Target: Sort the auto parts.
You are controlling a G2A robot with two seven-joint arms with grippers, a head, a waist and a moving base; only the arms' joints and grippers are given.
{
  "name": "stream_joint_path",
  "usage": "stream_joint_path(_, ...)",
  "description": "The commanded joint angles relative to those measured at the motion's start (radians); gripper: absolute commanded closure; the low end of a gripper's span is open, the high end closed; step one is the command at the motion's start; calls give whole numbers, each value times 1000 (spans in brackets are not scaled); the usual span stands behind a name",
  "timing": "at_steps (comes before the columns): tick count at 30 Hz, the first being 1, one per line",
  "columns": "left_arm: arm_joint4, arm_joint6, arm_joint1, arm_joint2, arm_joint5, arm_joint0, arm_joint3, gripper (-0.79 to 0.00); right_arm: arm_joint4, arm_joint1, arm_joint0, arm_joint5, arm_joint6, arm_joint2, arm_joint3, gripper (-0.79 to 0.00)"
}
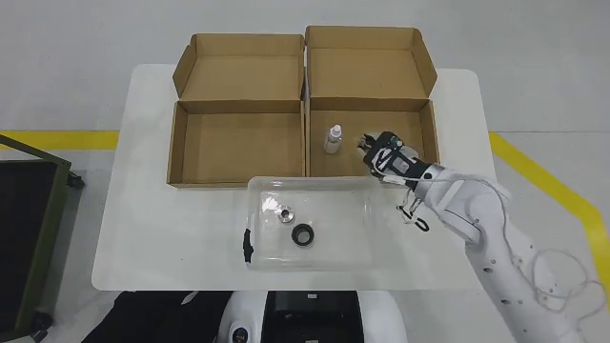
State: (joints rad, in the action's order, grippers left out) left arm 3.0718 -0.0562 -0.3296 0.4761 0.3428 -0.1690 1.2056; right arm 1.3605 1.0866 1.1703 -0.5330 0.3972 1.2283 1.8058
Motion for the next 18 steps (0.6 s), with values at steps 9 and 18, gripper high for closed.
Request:
stream_joint_path(9,0,0,0,0,0,0,0,-785,5,6,-100,-104,133,-63,-71,0)
stream_joint_path(18,0,0,0,0,0,0,0,-785,-18,18,-186,-129,223,-117,-138,0)
